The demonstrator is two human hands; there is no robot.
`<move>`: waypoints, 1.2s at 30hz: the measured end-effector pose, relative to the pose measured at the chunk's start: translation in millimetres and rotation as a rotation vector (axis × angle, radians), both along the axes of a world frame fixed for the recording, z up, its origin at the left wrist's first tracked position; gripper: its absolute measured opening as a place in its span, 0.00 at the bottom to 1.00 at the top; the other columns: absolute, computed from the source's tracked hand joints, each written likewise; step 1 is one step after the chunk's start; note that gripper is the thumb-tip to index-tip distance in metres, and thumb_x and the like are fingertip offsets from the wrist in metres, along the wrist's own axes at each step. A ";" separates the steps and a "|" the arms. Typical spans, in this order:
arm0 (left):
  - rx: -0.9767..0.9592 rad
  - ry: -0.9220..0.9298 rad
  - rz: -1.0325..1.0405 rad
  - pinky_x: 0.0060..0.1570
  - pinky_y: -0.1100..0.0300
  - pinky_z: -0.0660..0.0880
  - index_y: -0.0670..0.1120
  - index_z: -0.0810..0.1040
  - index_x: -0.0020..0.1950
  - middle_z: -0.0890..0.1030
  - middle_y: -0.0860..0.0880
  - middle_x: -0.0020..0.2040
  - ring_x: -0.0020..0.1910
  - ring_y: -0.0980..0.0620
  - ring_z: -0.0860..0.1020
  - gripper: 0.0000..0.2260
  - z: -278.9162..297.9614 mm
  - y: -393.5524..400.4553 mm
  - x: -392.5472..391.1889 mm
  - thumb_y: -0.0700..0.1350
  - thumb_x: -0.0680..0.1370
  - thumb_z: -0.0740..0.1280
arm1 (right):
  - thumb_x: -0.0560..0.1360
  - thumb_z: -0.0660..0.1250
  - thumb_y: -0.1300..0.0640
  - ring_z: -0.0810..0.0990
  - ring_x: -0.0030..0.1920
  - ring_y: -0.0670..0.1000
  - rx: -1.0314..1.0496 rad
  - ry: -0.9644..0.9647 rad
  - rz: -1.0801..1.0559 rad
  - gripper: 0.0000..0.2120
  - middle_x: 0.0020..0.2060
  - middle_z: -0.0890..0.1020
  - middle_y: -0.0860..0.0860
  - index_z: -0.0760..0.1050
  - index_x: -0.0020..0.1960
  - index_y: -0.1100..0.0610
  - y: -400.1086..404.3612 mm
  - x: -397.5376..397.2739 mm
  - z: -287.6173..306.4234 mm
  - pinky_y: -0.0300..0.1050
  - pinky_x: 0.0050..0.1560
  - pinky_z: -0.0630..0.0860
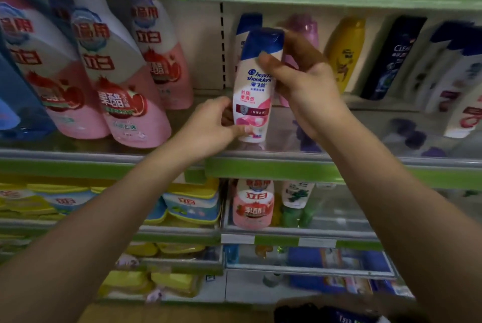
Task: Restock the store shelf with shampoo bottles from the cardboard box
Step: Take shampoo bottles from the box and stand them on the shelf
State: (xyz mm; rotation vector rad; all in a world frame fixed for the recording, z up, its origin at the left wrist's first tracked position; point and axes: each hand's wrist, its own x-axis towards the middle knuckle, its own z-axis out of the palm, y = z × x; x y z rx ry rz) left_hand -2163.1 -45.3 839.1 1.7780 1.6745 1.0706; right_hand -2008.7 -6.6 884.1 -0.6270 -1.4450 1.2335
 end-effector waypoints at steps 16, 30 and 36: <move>-0.036 -0.140 0.009 0.54 0.59 0.77 0.44 0.76 0.55 0.83 0.50 0.49 0.48 0.54 0.81 0.13 -31.3 68.8 -24.8 0.42 0.73 0.73 | 0.76 0.67 0.65 0.82 0.53 0.51 0.078 -0.066 -0.065 0.25 0.54 0.81 0.57 0.66 0.71 0.66 62.8 -36.6 -24.2 0.47 0.53 0.80; -0.008 -0.082 0.016 0.55 0.51 0.77 0.51 0.77 0.51 0.83 0.51 0.48 0.47 0.53 0.81 0.08 -27.6 112.2 -31.3 0.44 0.74 0.72 | 0.78 0.66 0.65 0.83 0.49 0.46 0.111 -0.082 -0.134 0.24 0.52 0.81 0.57 0.65 0.72 0.65 99.2 -49.2 -26.9 0.40 0.49 0.78; 0.008 -0.120 -0.014 0.57 0.50 0.77 0.49 0.76 0.55 0.82 0.51 0.50 0.50 0.52 0.81 0.10 -33.3 123.6 -33.9 0.44 0.75 0.70 | 0.78 0.65 0.66 0.83 0.48 0.44 0.129 -0.070 -0.174 0.25 0.53 0.80 0.58 0.63 0.73 0.65 108.3 -54.6 -31.2 0.38 0.47 0.79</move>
